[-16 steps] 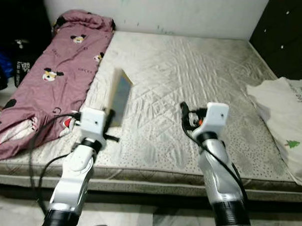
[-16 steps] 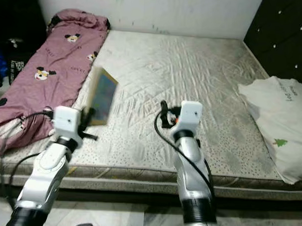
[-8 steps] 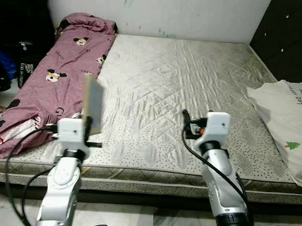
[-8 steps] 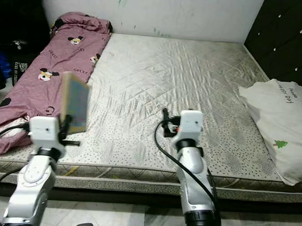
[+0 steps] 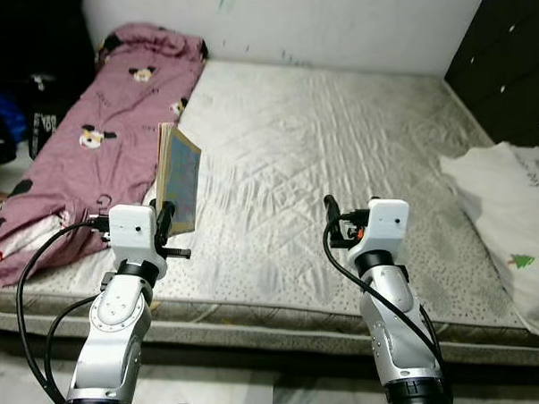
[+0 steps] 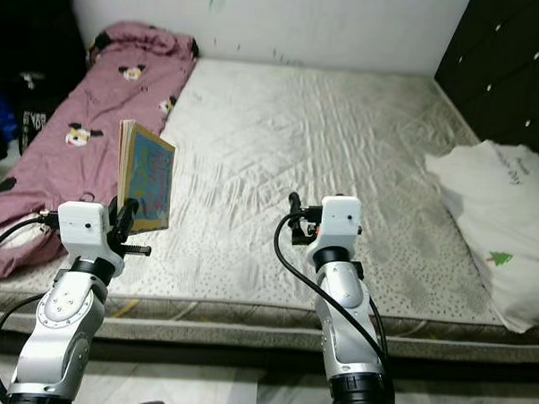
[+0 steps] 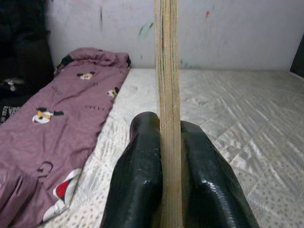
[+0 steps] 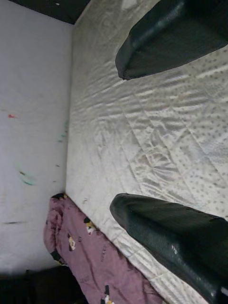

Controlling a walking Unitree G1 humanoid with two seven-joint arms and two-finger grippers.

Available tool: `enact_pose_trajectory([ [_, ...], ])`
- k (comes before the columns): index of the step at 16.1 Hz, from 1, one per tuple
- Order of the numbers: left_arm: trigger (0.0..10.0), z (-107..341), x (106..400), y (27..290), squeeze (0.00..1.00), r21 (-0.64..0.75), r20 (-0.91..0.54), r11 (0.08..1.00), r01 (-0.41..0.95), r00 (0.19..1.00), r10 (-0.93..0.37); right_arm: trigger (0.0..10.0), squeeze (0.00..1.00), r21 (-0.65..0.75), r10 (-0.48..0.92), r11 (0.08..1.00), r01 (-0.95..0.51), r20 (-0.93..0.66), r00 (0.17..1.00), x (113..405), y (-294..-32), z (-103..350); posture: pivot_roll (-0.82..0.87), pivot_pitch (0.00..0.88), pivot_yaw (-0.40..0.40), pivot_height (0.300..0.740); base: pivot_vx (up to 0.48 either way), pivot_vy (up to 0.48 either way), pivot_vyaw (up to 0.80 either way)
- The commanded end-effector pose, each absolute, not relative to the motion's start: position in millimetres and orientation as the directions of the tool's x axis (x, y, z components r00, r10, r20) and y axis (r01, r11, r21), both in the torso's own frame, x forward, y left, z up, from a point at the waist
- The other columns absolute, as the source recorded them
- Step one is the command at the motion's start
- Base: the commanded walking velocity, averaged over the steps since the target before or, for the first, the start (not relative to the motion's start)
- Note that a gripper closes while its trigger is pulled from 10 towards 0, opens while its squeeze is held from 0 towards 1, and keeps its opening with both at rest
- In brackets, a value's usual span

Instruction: Clean up the room

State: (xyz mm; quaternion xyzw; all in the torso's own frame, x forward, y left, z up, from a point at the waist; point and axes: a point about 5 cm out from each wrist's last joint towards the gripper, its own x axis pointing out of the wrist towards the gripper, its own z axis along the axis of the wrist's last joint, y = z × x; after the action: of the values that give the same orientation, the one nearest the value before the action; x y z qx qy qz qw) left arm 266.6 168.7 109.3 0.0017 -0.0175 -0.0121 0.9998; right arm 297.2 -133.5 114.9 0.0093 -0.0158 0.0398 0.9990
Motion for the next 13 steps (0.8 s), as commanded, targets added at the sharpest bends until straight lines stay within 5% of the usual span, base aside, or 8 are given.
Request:
enact_pose_trajectory([
  [1, 10.0, 122.8, 270.7, 167.0, 0.00, 0.011, 0.093, 0.999, 0.041, 0.995, -0.042, 10.0, 0.00, 0.013, 0.086, 0.996, -0.087, 0.052, 0.995, 300.1, -132.5, 119.4, 0.07, 0.000, -0.025, 0.740, 0.326, 0.000, 0.00],
  [6, 10.0, 121.6, 271.5, 166.7, 0.00, 0.010, 0.083, 0.999, 0.048, 0.995, -0.048, 10.0, 0.00, 0.012, 0.088, 0.996, -0.089, 0.053, 0.995, 300.4, -131.6, 118.9, 0.07, 0.000, -0.024, 0.740, 0.292, 0.000, 0.00],
  [13, 10.0, 119.1, 271.8, 165.6, 0.00, 0.006, 0.063, 0.999, 0.037, 0.997, -0.037, 10.0, 0.00, 0.011, 0.088, 0.996, -0.088, 0.045, 0.995, 301.0, -131.6, 116.9, 0.08, 0.000, -0.028, 0.740, 0.000, 0.000, 0.00],
])
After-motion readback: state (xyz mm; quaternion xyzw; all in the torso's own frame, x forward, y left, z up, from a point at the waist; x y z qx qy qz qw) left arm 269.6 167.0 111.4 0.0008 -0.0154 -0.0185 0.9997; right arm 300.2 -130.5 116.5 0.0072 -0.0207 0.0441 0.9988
